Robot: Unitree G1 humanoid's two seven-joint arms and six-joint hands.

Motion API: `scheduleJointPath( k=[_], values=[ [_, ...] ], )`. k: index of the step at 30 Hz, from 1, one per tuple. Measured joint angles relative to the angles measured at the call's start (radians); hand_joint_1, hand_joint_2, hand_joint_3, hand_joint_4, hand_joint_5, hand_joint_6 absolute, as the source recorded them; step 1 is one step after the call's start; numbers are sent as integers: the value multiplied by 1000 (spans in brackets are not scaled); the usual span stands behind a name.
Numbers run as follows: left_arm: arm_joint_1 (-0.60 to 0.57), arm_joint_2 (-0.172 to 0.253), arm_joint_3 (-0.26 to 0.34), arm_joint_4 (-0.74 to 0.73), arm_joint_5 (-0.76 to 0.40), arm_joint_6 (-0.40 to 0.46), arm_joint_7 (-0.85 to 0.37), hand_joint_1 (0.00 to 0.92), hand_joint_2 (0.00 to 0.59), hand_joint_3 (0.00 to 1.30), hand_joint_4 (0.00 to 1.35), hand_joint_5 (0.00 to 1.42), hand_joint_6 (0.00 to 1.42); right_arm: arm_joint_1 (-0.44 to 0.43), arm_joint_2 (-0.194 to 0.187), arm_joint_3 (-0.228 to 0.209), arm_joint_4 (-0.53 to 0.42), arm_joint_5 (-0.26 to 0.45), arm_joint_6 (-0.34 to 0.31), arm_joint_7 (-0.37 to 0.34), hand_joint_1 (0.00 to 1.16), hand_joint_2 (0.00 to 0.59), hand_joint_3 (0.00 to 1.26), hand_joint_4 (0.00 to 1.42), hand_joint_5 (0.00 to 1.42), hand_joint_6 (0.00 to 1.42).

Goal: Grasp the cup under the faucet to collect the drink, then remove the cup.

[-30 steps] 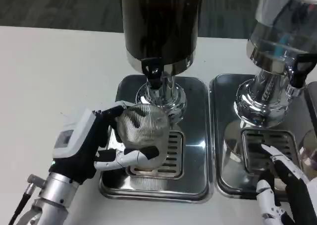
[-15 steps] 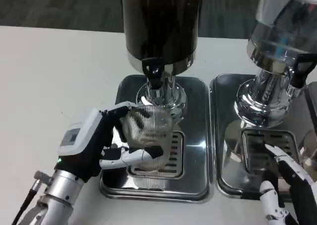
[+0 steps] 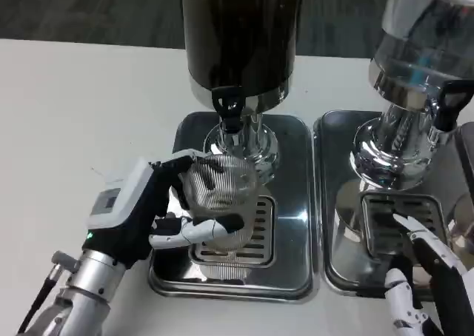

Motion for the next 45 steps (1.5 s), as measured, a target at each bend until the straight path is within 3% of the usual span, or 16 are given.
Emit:
scheduleJointPath(
  k=[7, 14, 21, 30, 36, 41, 45],
  values=[
    [-9, 0, -6, 14, -1, 1, -1, 196, 55, 423, 492, 712, 1029, -5, 0, -1, 0, -3, 0, 0, 149, 577, 259, 164, 160, 123],
    [-10, 1, -15, 22, -4, 1, -41, 140, 26, 249, 326, 531, 814, -5, 2, -1, 0, -3, 0, 1, 149, 571, 263, 164, 172, 141],
    [-10, 6, -15, 20, -4, 1, -51, 138, 25, 216, 291, 482, 759, -22, 1, 0, 0, -3, 0, 6, 149, 571, 263, 164, 173, 144],
    [1, 22, -10, -13, -10, 0, -57, 107, 12, 160, 196, 366, 584, -21, 3, 3, 1, -3, 0, 7, 149, 571, 263, 164, 173, 145],
    [64, 81, 45, -104, -76, -32, -86, 80, 8, 106, 127, 277, 493, -32, 7, 5, 16, -3, 0, 6, 152, 569, 263, 164, 173, 145],
    [126, 146, 116, -195, -161, -61, -145, 51, 14, 142, 119, 212, 423, -52, 9, 7, 20, -2, 0, 6, 158, 566, 263, 164, 173, 146],
    [195, 208, 175, -278, -390, -110, -352, 6, 87, 230, 180, 225, 395, -69, 7, 7, 28, 3, 0, 6, 166, 565, 263, 164, 173, 132]
  ],
)
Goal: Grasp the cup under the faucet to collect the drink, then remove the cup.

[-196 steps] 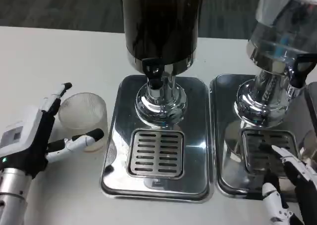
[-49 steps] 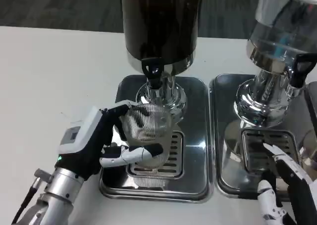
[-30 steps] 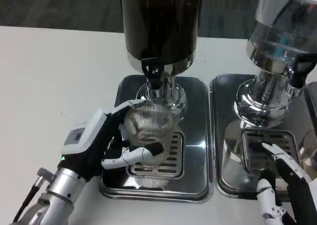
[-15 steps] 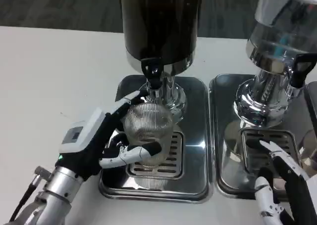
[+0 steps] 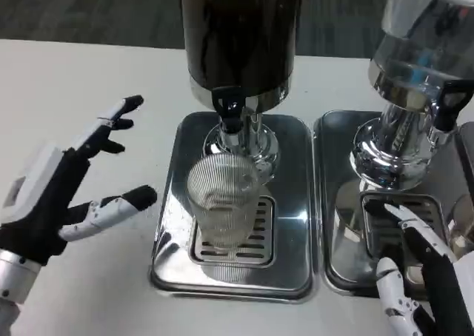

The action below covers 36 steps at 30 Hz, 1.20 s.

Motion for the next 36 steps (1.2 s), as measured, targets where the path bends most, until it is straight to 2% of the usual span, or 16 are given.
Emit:
scheduleJointPath(
  k=[4, 5, 8, 10, 13, 15, 16, 17, 18, 21, 25, 30, 36],
  values=[
    [17, 33, 21, -54, -257, -6, -235, 0, 97, 260, 189, 221, 388, -11, -1, 2, 8, 0, 0, 0, 172, 565, 263, 164, 170, 117],
    [17, 43, 37, -90, -393, 28, -360, 0, 96, 263, 177, 211, 387, -21, -1, 4, 18, 1, 0, 1, 172, 565, 263, 164, 170, 116],
    [16, 49, 77, -159, -651, 157, -626, 0, 79, 249, 152, 184, 357, -36, -1, 6, 33, 1, 0, 1, 173, 555, 263, 164, 159, 102],
    [15, 49, 103, -194, -769, 261, -760, 0, 74, 246, 141, 172, 336, -42, -1, 9, 35, 1, 0, 1, 173, 554, 263, 164, 159, 98],
    [2, 54, 165, -254, -955, 514, -1004, 0, 74, 234, 132, 161, 329, -52, 1, 17, 45, 2, 0, 1, 173, 554, 263, 164, 159, 97],
    [-15, 60, 195, -280, -1014, 643, -1097, 0, 75, 234, 131, 161, 327, -59, 1, 20, 52, 3, 0, 1, 173, 554, 263, 164, 159, 97],
    [-34, 65, 214, -297, -1047, 744, -1157, 0, 74, 234, 131, 160, 325, -62, 2, 23, 59, 4, 0, 1, 173, 554, 263, 166, 159, 97],
    [-52, 71, 233, -308, -1064, 825, -1204, 0, 73, 233, 123, 159, 314, -64, 4, 26, 64, 4, 0, 1, 173, 554, 263, 168, 159, 97],
    [-57, 74, 237, -311, -1066, 841, -1214, 0, 72, 232, 122, 158, 311, -64, 5, 26, 65, 4, 0, 1, 173, 554, 263, 169, 159, 96],
    [-104, 80, 270, -314, -1093, 1049, -1294, 0, 79, 229, 120, 151, 308, -67, 10, 26, 73, 17, 0, -6, 173, 554, 263, 172, 159, 96],
    [-173, 82, 297, -296, -1095, 1214, -1370, 0, 99, 233, 120, 149, 319, -77, 12, 28, 89, 19, -1, -18, 173, 554, 264, 174, 159, 96],
    [-241, 81, 317, -251, -1051, 1284, -1407, 0, 93, 259, 149, 167, 327, -78, 19, 32, 110, 33, -5, -30, 173, 554, 264, 181, 159, 96],
    [-305, 76, 348, -213, -1011, 1295, -1419, 0, 85, 310, 187, 189, 320, -75, 33, 42, 114, 31, -10, -58, 173, 554, 265, 195, 159, 83]
  ],
)
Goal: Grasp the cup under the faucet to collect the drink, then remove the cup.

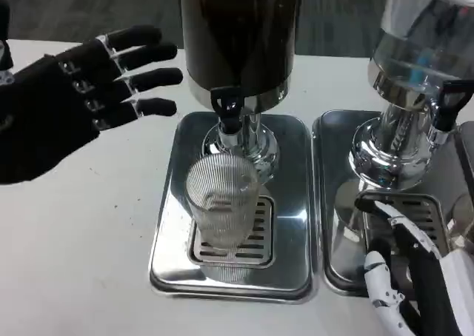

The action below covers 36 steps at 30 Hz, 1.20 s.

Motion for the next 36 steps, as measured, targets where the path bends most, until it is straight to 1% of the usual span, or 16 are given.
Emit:
scheduleJointPath(
  k=[3, 4, 9, 13, 20, 26, 32, 36],
  values=[
    [-21, -6, 6, 15, 32, 0, -1, 0, 70, 335, 208, 179, 260, 1, 6, 4, 6, 0, 0, -10, 173, 554, 271, 197, 159, 70],
    [-26, -18, 7, 15, 38, -2, -1, 0, 69, 343, 211, 175, 248, 0, 8, 4, 11, 4, 0, -11, 173, 554, 272, 198, 159, 67],
    [-52, -33, 6, 12, 79, -9, -4, 0, 67, 347, 233, 174, 222, -3, 14, 7, 29, 3, 0, -16, 173, 554, 273, 204, 159, 64],
    [-70, -43, -1, -4, 118, -38, -12, 0, 58, 365, 245, 182, 219, -4, 19, 10, 33, 5, -3, -21, 173, 554, 281, 210, 168, 63],
    [-84, -80, -11, -29, 183, -86, -12, 0, 60, 367, 253, 184, 219, -1, 21, 12, 36, 9, -3, -24, 173, 552, 281, 210, 169, 63],
    [-87, -124, -34, -35, 227, -170, -10, 0, 65, 368, 258, 185, 219, 2, 25, 13, 36, 21, -3, -32, 173, 550, 283, 219, 171, 63],
    [-87, -151, -35, -36, 230, -204, 6, 0, 67, 368, 259, 185, 219, 8, 25, 13, 36, 25, -3, -32, 173, 549, 285, 228, 174, 63],
    [-87, -170, -38, -36, 260, -241, 30, 0, 70, 368, 260, 185, 219, 16, 26, 13, 36, 26, -3, -36, 173, 549, 286, 242, 183, 63]
  ],
)
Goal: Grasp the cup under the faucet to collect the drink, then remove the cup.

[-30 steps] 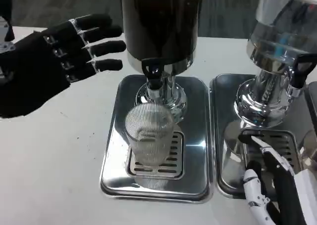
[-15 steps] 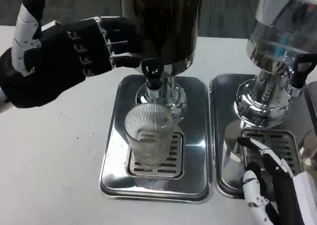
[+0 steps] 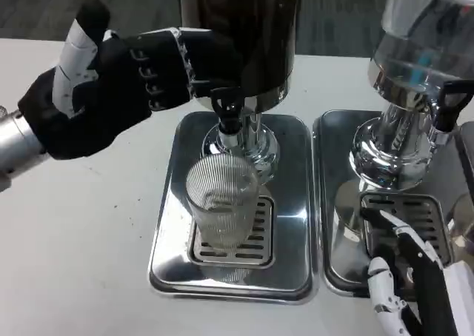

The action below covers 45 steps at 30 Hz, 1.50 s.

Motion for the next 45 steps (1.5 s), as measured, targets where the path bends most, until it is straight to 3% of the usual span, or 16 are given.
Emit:
scheduleJointPath(
  k=[19, 45],
  values=[
    [-1, -105, -34, 38, 47, -66, 17, 0, 79, 359, 247, 184, 219, 14, 4, 2, 0, 2, 0, -13, 167, 538, 295, 257, 194, 63],
    [10, -122, -80, 63, 94, -245, 2, 0, 72, 335, 219, 160, 219, 17, -2, -7, -1, 4, 0, -13, 164, 538, 295, 270, 195, 63]
  ],
)
